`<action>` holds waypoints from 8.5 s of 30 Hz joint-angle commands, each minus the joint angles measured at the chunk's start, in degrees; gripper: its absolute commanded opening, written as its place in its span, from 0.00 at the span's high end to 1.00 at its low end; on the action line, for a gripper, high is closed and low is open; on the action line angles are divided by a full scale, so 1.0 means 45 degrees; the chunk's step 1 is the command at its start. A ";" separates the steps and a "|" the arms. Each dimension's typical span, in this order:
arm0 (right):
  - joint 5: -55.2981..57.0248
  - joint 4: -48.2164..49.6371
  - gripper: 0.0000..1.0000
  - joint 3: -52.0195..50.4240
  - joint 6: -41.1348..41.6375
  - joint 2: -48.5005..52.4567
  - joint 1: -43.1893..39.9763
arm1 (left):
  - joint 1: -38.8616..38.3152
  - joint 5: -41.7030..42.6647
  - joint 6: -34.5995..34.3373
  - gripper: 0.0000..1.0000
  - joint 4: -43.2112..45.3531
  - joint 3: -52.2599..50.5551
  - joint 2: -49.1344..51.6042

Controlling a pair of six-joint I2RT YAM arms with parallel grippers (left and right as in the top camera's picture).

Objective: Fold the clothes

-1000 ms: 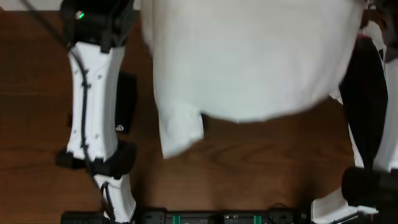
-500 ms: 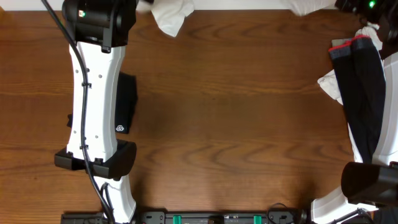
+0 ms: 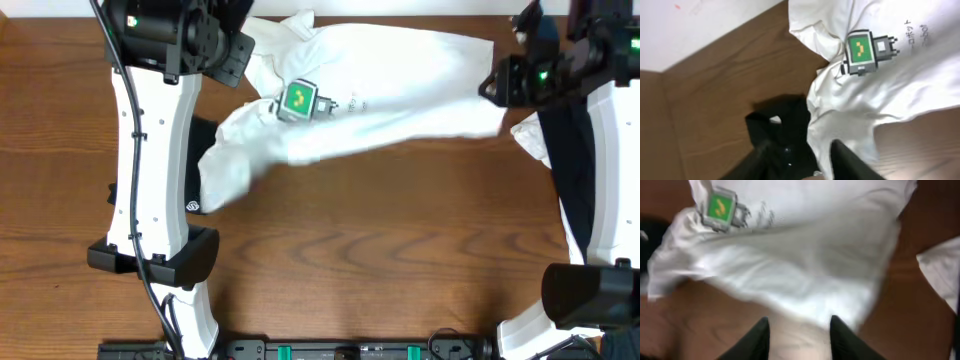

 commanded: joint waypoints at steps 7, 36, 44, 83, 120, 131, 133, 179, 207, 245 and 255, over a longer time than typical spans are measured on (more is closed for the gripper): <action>0.0748 -0.1112 0.51 -0.0049 -0.0330 -0.0087 0.0024 | -0.0019 0.0073 -0.0447 0.47 -0.0991 -0.0034 -0.1530; 0.1987 -0.1690 0.16 -0.1787 0.2210 -0.5833 0.0024 | -0.0005 0.0544 -0.7038 0.35 -0.0097 -1.0200 -0.7558; 0.1880 0.0942 0.14 -0.5396 0.2472 -0.4872 -0.0277 | 0.0019 0.2861 -0.7621 0.35 0.4396 -1.6208 -0.6353; 0.1069 0.3929 0.14 -0.6703 0.2497 -0.1078 -0.0850 | 0.0850 0.4454 -0.7242 0.94 0.6679 -1.9215 -0.0359; 0.0947 0.9287 0.95 -1.2390 0.4925 0.1287 -0.0787 | 0.0850 0.4702 -0.6708 0.94 0.6295 -1.9210 -0.2040; 0.4823 0.6795 0.99 -1.2099 0.5042 -0.1423 -0.1384 | 0.0850 0.4707 -0.6227 0.94 0.5319 -1.9210 -0.2055; 0.5829 0.6266 0.99 -1.2099 0.5372 -0.2263 -0.1545 | 0.0850 0.4707 -0.6227 0.94 0.5100 -1.9210 -0.2055; 0.2856 0.6708 0.63 -1.2089 0.4289 -0.3779 -0.1792 | 0.0719 0.3682 -0.5513 0.73 0.7703 -1.9186 -0.7402; -0.0437 1.0030 0.60 -1.2094 0.3439 -0.0879 -0.0840 | 0.0724 0.3628 -0.2754 0.49 1.7121 -1.9186 -0.1739; 0.2234 1.3381 0.75 -1.2094 0.3920 0.3016 -0.0967 | 0.1457 -0.0413 -0.5343 0.71 1.3804 -1.8520 -0.2064; 0.3657 1.1793 0.82 -1.2031 0.4109 0.2778 -0.2676 | 0.1462 -0.0413 -0.5328 0.39 1.3750 -1.8515 -0.2079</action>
